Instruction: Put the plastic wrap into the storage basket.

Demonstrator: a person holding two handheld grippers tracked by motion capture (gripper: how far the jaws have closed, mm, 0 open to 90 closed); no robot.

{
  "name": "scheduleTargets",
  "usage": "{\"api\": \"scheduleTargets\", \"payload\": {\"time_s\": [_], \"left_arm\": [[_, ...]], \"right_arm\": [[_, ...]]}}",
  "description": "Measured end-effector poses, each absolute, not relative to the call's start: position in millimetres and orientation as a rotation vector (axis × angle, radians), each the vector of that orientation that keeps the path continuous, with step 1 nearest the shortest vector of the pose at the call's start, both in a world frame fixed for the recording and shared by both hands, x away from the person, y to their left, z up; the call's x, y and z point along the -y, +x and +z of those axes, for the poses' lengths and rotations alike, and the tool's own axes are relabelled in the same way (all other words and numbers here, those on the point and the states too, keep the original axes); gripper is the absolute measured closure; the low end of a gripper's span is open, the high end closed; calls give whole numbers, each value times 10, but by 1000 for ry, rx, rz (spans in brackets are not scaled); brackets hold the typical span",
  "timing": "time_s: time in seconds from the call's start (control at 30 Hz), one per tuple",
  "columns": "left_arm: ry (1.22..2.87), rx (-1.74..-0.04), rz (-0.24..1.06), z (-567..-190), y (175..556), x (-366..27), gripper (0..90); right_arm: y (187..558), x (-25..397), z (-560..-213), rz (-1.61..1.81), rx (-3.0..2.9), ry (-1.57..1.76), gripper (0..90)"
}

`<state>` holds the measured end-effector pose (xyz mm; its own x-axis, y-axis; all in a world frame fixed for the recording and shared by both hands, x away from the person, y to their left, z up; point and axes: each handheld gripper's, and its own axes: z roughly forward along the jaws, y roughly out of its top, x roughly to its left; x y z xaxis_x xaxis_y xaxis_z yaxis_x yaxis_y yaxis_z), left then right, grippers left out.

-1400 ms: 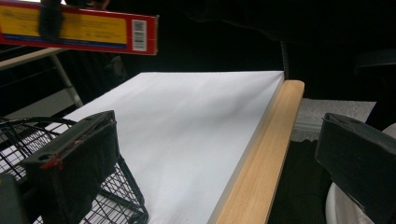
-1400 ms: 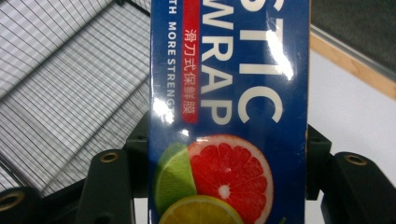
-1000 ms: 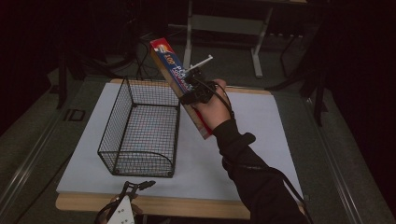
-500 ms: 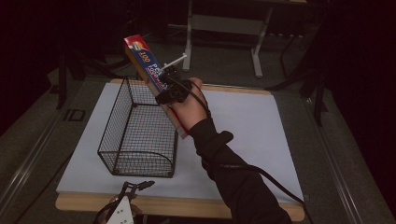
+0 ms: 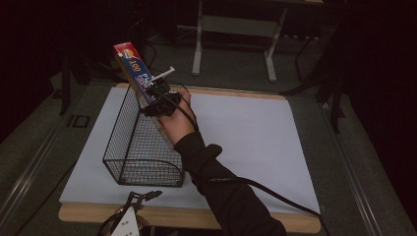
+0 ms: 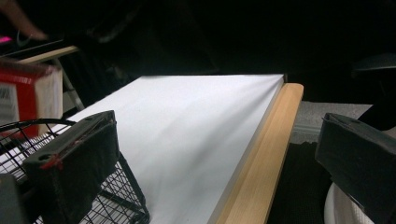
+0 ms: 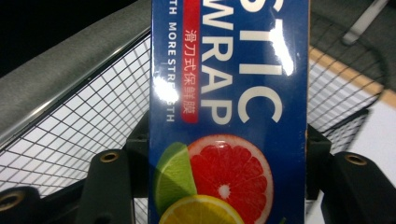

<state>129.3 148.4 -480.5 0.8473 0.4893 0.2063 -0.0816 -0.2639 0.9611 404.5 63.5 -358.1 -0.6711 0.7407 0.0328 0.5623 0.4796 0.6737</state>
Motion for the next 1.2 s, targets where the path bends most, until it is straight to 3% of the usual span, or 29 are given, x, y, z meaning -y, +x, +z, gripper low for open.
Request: {"api": "scheduleTargets", "payload": {"time_s": [0.67,1.2], "left_arm": [[1761,-310,557,-4806,1291,-1493,1],[1764,-313,551,-4809,1293,-1486,1]], "right_arm": [[4034,-827,-4187,917,-2501,1190,409],[4057,-802,-4305,849,-2504,1228,391]]}}
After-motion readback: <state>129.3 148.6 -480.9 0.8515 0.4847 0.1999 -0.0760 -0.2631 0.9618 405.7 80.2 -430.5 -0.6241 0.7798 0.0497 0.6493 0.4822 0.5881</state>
